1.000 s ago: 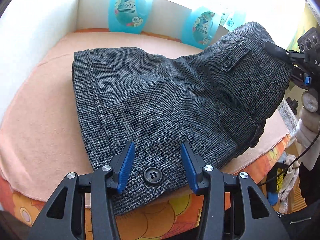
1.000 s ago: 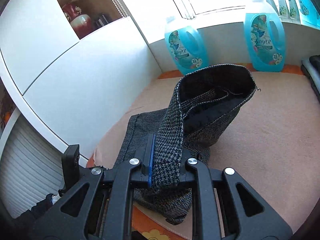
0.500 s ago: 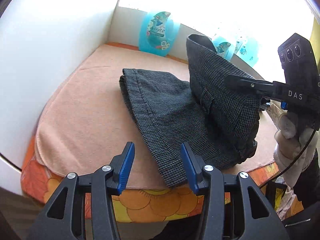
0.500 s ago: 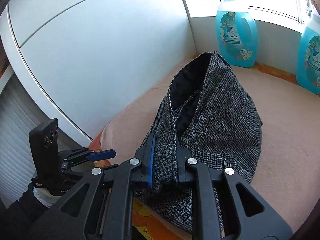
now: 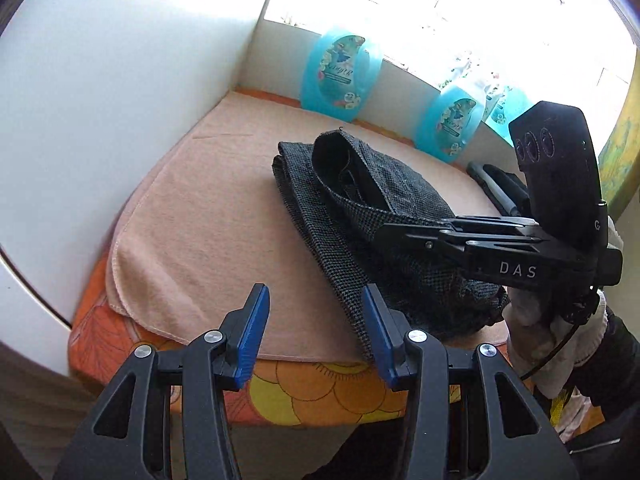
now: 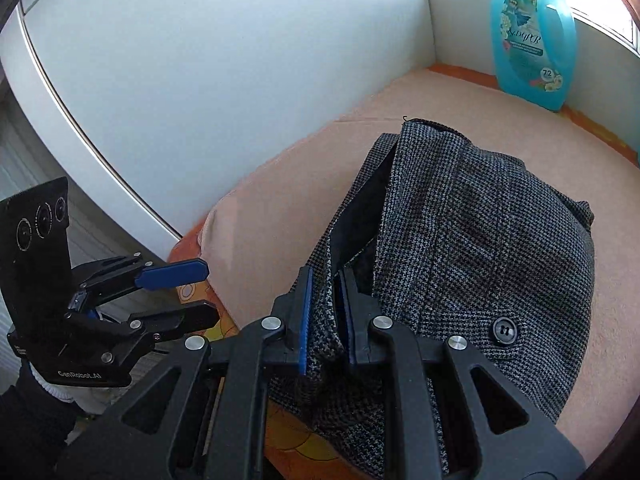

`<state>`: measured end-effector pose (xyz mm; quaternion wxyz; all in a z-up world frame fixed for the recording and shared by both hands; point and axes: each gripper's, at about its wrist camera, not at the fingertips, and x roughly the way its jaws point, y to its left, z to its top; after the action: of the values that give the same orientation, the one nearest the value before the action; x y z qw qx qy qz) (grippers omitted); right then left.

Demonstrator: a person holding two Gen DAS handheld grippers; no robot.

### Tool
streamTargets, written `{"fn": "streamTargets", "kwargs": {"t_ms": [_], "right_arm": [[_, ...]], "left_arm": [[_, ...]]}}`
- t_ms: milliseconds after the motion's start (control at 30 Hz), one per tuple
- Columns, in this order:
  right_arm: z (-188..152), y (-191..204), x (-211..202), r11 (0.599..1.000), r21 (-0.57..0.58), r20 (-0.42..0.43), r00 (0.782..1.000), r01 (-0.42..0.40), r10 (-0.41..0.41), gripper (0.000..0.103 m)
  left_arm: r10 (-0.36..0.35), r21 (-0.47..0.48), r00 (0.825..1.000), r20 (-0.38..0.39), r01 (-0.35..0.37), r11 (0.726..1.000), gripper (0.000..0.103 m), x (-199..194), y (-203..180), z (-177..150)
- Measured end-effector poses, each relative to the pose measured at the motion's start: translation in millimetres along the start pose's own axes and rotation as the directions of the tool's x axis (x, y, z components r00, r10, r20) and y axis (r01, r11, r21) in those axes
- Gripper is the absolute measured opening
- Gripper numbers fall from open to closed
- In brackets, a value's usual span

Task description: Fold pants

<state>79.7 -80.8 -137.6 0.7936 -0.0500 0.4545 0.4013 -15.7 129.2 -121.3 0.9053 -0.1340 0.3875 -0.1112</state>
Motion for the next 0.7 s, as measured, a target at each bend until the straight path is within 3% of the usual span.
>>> {"fn": "streamTargets", "kwargs": {"t_ms": [167, 300, 433, 600, 700], "right_arm": [[-7, -19, -17, 0.989, 0.060, 0.028, 0.990, -0.139, 0.137, 0.040], [-16, -38, -50, 0.980, 0.061, 0.079, 0.980, -0.190, 0.185, 0.042], [-30, -74, -99, 0.988, 0.066, 0.157, 0.979, -0.142, 0.131, 0.044], [-48, -141, -157, 0.979, 0.192, 0.196, 0.980, -0.072, 0.034, 0.047], [-51, -175, -162, 0.969, 0.245, 0.195, 0.981, -0.039, -0.010, 0.047]], "left_arm": [[-0.001, 0.012, 1.000, 0.008, 0.001, 1.000, 0.046, -8, -7, 2], [-0.008, 0.032, 1.000, 0.016, 0.007, 0.999, 0.046, -10, -18, 10], [-0.025, 0.076, 0.999, 0.020, 0.023, 0.997, 0.046, -9, -37, 20], [-0.047, 0.145, 0.999, -0.010, 0.048, 0.988, 0.046, 9, -66, 32], [-0.067, 0.187, 0.997, -0.040, 0.074, 0.980, 0.046, 24, -87, 36]]}}
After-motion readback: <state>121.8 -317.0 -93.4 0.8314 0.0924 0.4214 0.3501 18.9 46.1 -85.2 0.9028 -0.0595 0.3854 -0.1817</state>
